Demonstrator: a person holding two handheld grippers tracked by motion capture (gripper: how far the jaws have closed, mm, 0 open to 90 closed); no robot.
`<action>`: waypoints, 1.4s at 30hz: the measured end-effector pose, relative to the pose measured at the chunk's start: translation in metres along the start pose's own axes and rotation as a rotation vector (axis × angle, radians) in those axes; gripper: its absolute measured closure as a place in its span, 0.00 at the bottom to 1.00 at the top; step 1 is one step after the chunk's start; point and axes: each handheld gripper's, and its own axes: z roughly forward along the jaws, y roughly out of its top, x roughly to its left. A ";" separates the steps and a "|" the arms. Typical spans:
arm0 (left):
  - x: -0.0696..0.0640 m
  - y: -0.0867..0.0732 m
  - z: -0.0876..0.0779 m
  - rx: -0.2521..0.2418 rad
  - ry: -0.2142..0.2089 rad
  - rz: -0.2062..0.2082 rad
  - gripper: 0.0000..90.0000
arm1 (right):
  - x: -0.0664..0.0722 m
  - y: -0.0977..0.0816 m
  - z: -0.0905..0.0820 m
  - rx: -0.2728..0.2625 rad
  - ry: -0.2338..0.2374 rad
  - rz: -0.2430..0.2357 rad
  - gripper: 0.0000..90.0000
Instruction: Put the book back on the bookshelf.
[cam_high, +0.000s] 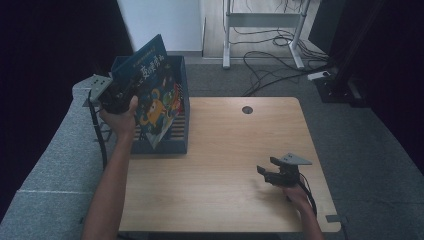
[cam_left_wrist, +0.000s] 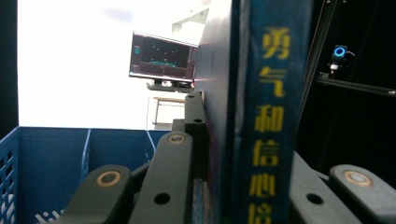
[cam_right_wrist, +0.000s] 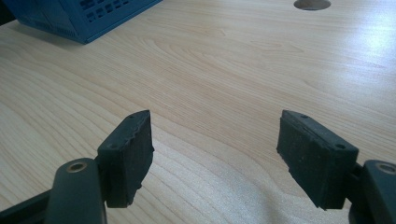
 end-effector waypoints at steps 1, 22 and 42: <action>0.000 -0.001 0.001 -0.001 0.006 0.001 0.91 | 0.000 0.000 0.000 0.002 0.000 0.000 0.29; 0.000 -0.013 0.037 0.024 0.064 0.022 0.91 | -0.002 0.000 -0.002 -0.003 -0.004 0.005 0.29; -0.008 -0.031 0.058 0.009 0.097 0.014 0.91 | -0.003 -0.001 -0.002 -0.003 -0.009 0.007 0.29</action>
